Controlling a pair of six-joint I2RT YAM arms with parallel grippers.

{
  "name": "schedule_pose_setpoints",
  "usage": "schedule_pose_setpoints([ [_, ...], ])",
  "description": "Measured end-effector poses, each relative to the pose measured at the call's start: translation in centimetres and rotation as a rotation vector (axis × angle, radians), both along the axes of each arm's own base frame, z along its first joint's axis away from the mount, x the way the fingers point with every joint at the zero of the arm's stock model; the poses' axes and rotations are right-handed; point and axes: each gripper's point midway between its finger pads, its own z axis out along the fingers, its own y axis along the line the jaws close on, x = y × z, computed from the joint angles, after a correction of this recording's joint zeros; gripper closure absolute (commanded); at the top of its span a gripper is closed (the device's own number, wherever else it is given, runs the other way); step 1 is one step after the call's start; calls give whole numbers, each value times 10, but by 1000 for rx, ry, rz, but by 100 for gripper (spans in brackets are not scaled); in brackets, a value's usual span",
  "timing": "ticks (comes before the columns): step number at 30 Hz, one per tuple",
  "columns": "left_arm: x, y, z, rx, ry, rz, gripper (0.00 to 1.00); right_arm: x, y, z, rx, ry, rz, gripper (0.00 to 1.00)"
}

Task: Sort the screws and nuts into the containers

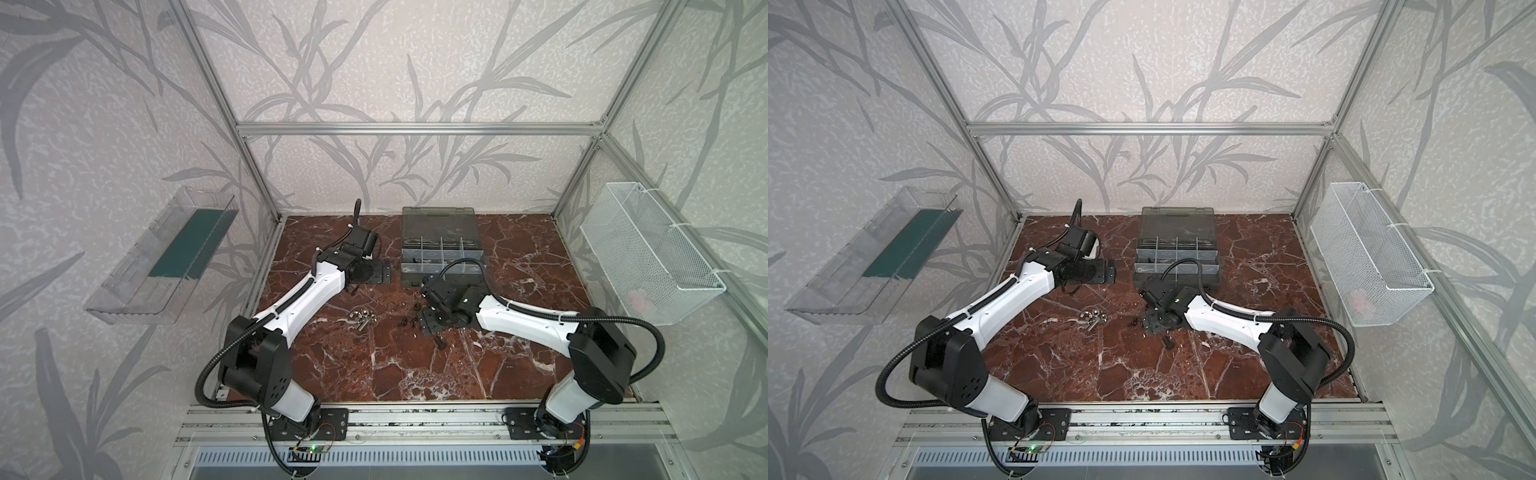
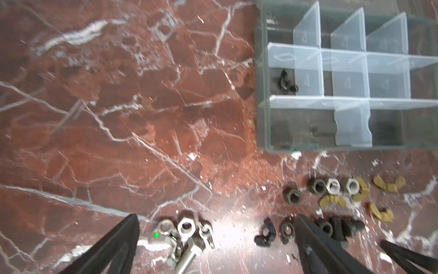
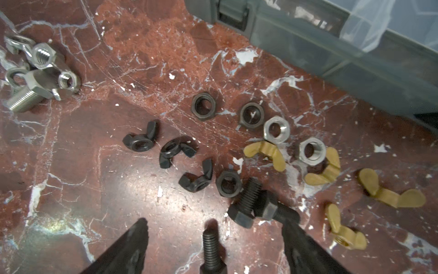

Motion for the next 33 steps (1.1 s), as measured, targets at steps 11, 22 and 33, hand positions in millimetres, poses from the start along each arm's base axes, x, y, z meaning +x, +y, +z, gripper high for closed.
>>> schedule_pose_setpoints([
  [11, -33, -19, -2, -267, -5, -2, 1, -6, 7, -27, -20, 64, -72, 44],
  [22, -42, -25, -3, -374, -8, 8, 1, -6, 14, -50, -29, 109, -124, 58],
  [33, -38, -28, 3, -427, -16, 14, 1, 0, 21, -57, -14, 115, -160, 64],
])
